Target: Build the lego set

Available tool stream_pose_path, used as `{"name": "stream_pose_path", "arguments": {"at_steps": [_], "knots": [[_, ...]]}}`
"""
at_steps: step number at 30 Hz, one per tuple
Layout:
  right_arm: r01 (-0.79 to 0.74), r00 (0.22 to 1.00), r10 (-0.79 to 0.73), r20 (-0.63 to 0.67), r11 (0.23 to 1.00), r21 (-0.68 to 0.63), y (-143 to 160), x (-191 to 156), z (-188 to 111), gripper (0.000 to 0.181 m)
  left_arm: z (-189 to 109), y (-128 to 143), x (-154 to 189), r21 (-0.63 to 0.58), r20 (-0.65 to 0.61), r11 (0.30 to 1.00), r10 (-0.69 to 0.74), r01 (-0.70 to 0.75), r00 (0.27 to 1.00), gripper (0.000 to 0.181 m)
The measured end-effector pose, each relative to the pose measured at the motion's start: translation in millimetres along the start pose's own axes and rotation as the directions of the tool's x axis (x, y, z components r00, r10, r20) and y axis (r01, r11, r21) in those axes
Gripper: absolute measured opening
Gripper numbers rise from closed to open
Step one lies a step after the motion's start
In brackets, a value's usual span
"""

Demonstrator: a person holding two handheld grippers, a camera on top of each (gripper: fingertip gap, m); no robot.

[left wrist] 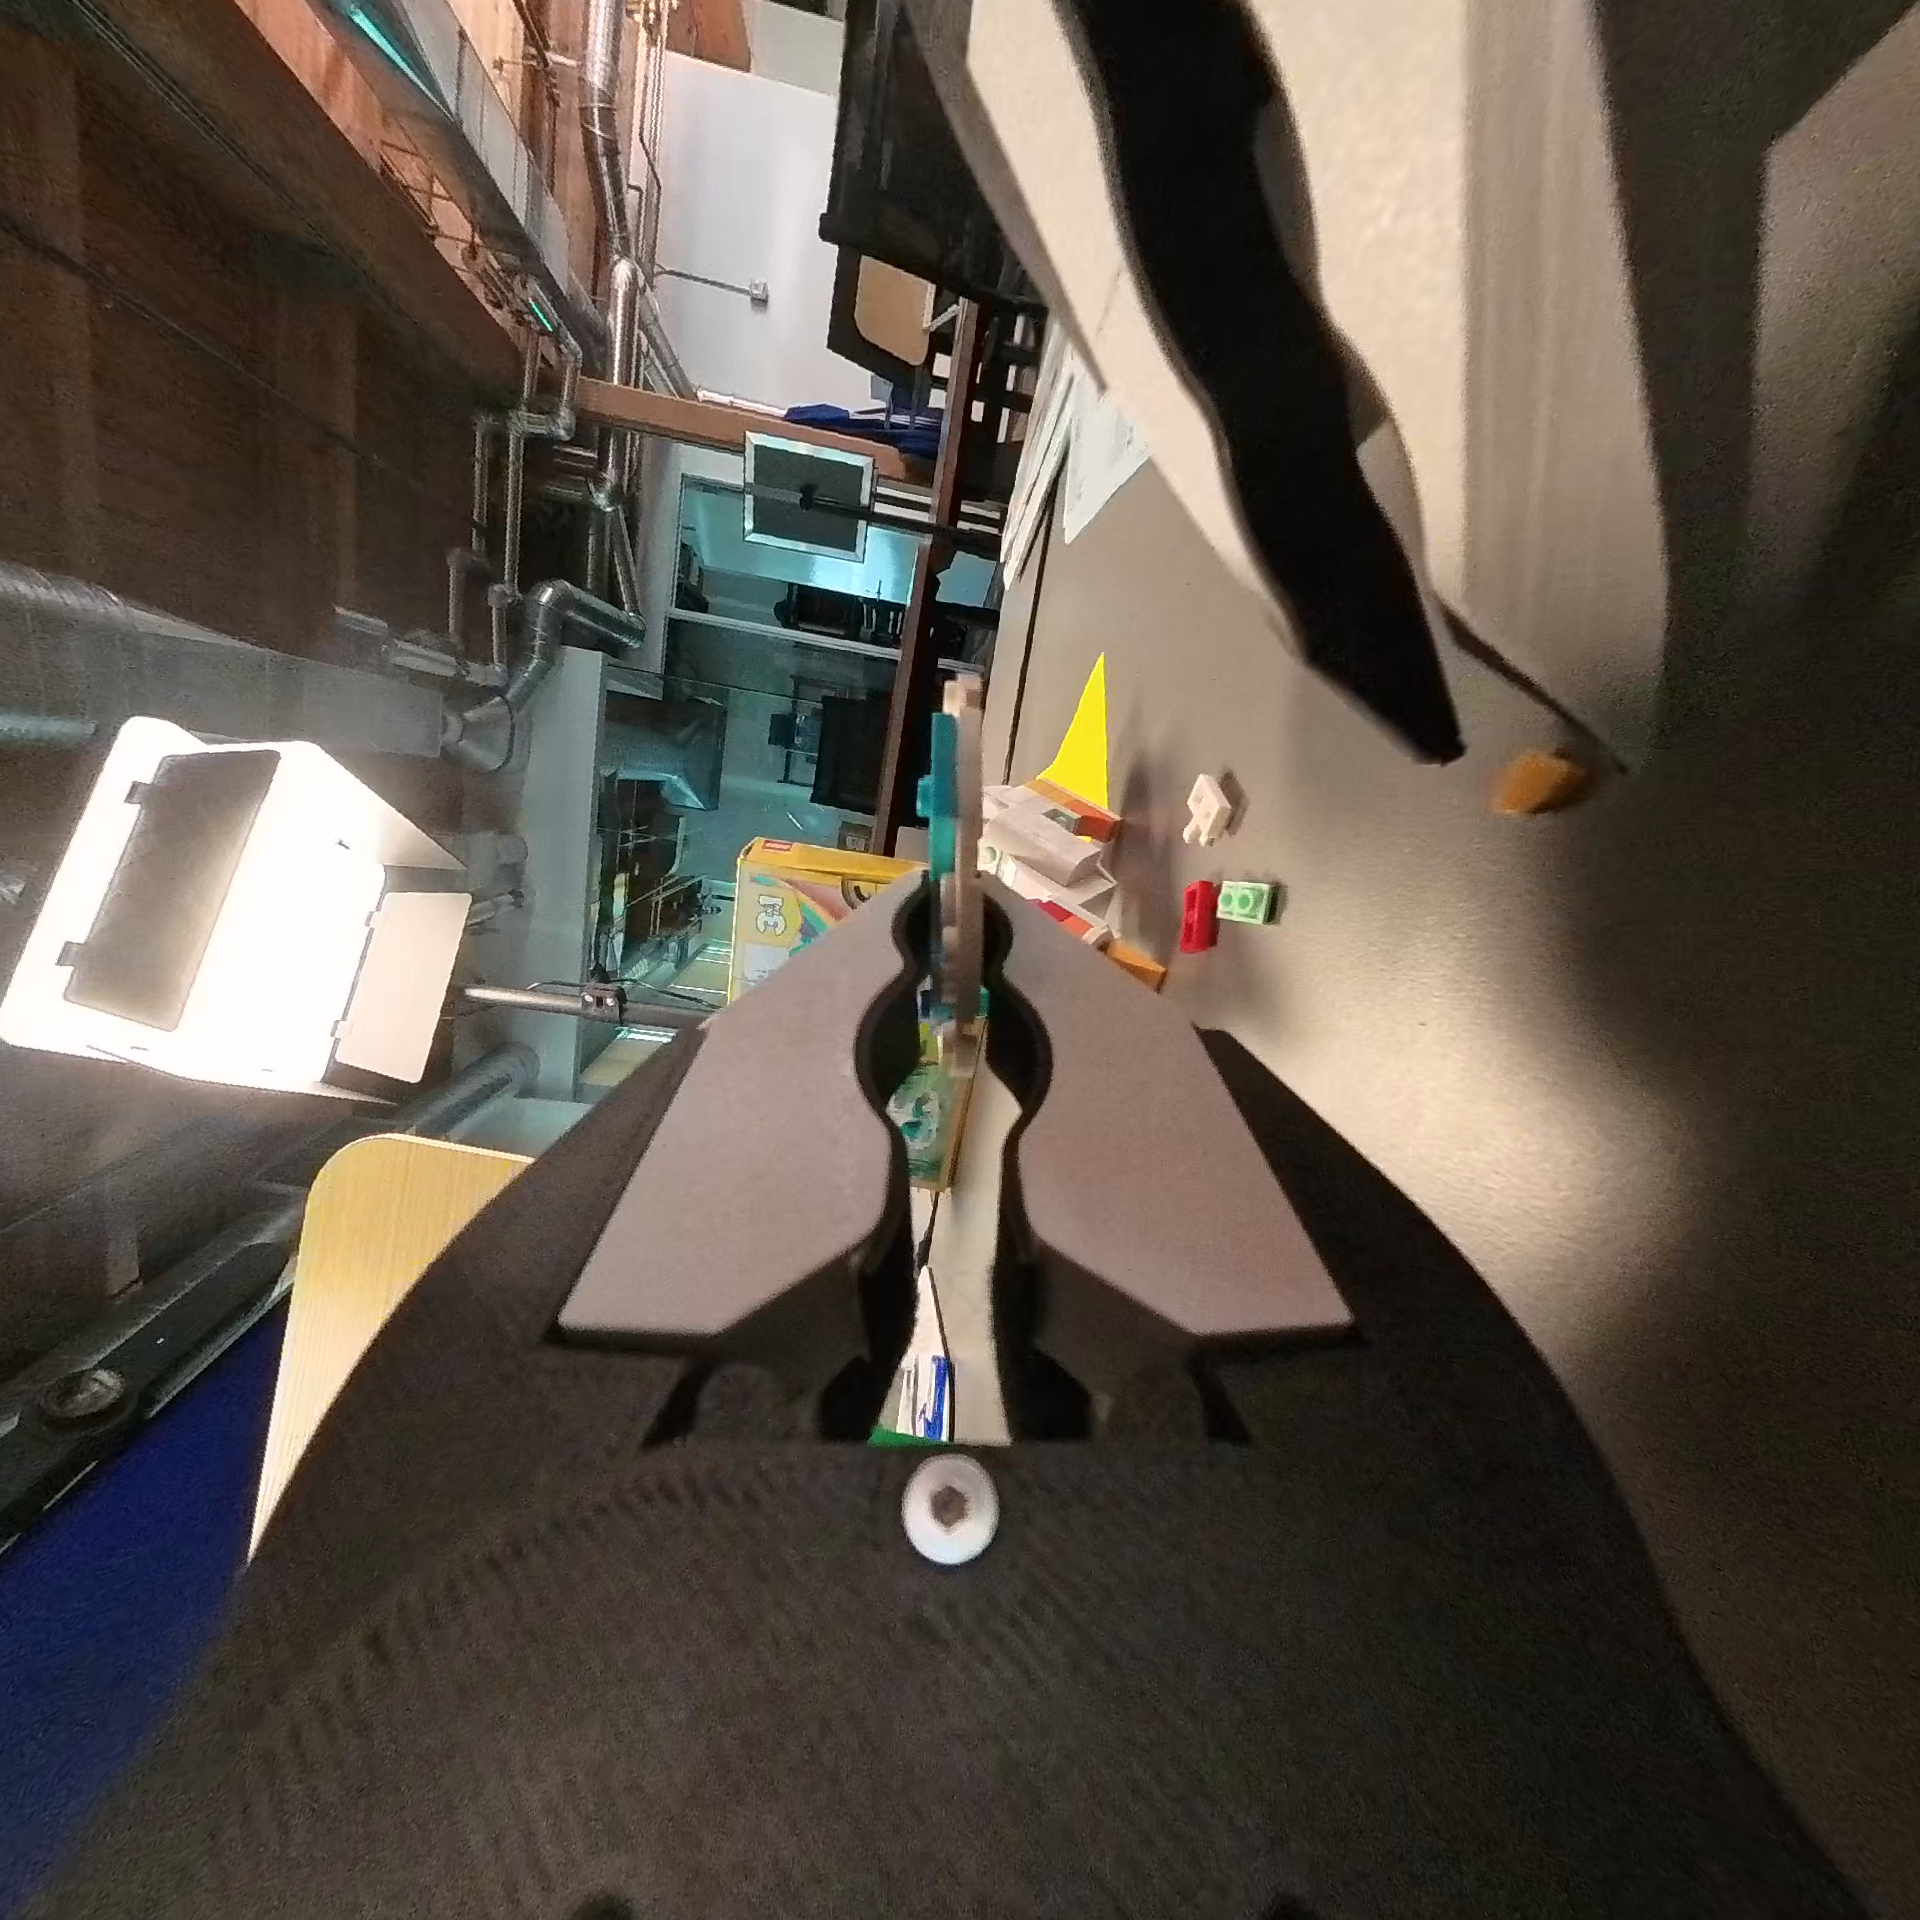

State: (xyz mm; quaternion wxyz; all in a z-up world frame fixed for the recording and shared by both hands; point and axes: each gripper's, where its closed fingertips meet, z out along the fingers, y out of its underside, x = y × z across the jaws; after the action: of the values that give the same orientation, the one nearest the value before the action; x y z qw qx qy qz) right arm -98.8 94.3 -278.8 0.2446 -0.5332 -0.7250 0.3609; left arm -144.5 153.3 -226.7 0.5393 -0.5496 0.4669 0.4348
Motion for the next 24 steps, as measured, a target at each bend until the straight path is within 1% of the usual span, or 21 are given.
{"name": "stream_pose_path", "arguments": {"at_steps": [3, 6, 11, 16, 21, 23, 24], "knots": [[-0.009, 1.000, 0.010, 0.024, 1.000, -0.027, 4.7, -3.1, 3.9, 0.028, 0.1, 0.0, 0.6, -0.001, -0.002, 1.000, 0.002, -0.002, 1.000, 0.004], [-0.018, 0.997, 0.020, 0.068, 0.999, -0.029, 5.8, -11.3, 2.0, 0.021, 0.0, 0.0, 0.7, 0.000, -0.003, 1.000, 0.001, -0.001, 1.000, 0.004], [0.029, 0.999, -0.028, 0.038, 1.000, -0.009, 1.1, -5.6, -1.0, 0.022, -0.2, -1.1, 0.5, 0.005, -0.002, 1.000, 0.003, -0.003, 1.000, 0.003], [0.036, 0.997, -0.034, 0.064, 0.998, -0.043, 7.1, -9.8, 2.3, 0.022, -0.4, -0.6, -0.4, 0.003, -0.001, 1.000, 0.000, 0.000, 1.000, 0.003], [0.035, 0.990, -0.030, 0.136, 0.999, -0.037, 6.9, -22.5, -2.6, 0.011, -0.4, -1.1, -0.2, 0.005, -0.003, 1.000, -0.001, 0.001, 1.000, 0.004], [0.039, 0.993, -0.037, 0.111, 0.999, -0.017, 4.8, -19.0, -2.9, 0.013, -0.3, -1.5, 0.1, 0.006, -0.005, 1.000, 0.000, 0.000, 1.000, 0.004], [0.049, 0.995, -0.048, 0.091, 0.999, -0.008, 3.3, -16.1, -2.6, 0.016, -0.4, -1.6, -0.1, 0.006, -0.004, 1.000, 0.001, -0.001, 1.000, 0.004]]}}
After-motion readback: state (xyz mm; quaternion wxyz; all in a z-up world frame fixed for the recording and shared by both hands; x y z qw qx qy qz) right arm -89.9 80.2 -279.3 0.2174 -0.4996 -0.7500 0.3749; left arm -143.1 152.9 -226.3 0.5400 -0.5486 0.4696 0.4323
